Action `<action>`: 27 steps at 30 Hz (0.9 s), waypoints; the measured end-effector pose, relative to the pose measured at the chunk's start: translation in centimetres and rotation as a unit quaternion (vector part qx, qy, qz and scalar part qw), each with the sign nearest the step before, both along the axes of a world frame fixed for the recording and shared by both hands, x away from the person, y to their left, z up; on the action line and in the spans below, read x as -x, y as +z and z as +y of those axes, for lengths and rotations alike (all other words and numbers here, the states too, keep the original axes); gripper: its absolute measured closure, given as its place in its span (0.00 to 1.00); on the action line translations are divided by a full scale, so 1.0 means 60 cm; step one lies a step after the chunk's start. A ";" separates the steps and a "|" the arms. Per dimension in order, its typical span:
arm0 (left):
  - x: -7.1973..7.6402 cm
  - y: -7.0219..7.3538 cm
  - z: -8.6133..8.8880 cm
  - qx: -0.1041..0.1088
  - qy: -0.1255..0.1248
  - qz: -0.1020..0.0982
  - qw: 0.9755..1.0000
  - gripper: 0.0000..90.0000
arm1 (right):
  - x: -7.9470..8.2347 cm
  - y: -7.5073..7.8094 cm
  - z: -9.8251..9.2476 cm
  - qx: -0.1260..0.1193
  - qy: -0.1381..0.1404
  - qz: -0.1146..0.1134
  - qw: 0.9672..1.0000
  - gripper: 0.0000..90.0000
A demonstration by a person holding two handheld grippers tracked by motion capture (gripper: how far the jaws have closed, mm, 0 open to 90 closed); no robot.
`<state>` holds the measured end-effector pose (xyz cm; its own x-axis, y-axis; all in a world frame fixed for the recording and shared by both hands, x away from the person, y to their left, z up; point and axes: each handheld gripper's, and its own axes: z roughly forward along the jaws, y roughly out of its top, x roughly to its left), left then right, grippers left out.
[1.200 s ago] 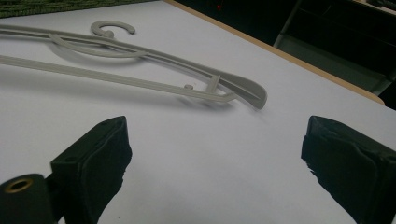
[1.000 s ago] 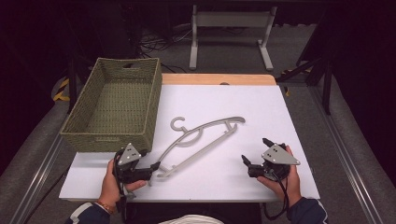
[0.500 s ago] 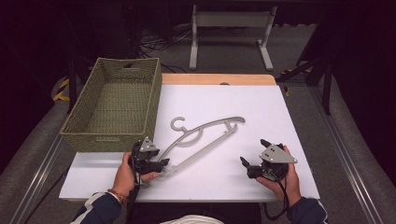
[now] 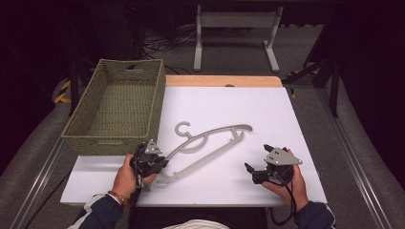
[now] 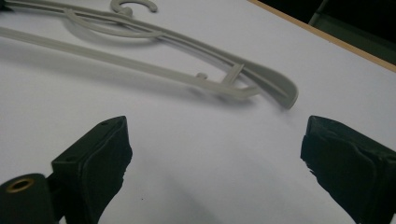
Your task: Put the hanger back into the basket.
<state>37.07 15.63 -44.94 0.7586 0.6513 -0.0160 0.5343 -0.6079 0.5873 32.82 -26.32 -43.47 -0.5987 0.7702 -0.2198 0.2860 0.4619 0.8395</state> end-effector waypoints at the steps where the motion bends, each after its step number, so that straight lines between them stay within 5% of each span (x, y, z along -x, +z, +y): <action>1: 0.003 0.003 0.005 -0.009 -0.004 0.006 1.000 0.88 | 0.000 0.001 -0.001 0.000 0.000 0.001 1.000 0.09; 6: 0.003 0.013 -0.002 -0.062 -0.026 0.013 0.998 0.89 | -0.002 0.001 -0.003 -0.001 -0.003 0.002 1.000 0.09; 9: 0.001 0.018 -0.022 -0.106 -0.044 -0.004 0.993 0.85 | -0.001 0.004 -0.002 -0.003 -0.003 -0.001 1.000 0.09; 13: -0.012 0.017 -0.025 -0.094 -0.042 0.011 0.995 0.79 | -0.003 0.002 -0.001 -0.001 -0.003 0.001 1.000 0.09; 18: -0.019 0.017 -0.023 -0.085 -0.052 0.020 0.995 0.82 | -0.004 0.003 -0.003 -0.005 -0.009 -0.003 1.000 0.10; 22: -0.010 0.017 -0.031 -0.102 -0.057 0.001 0.993 0.89 | -0.004 0.004 -0.005 -0.006 -0.011 -0.005 1.000 0.10; 27: 0.000 0.011 -0.030 -0.093 -0.058 -0.027 0.994 0.92 | -0.001 0.010 -0.004 -0.006 -0.013 -0.019 1.000 0.10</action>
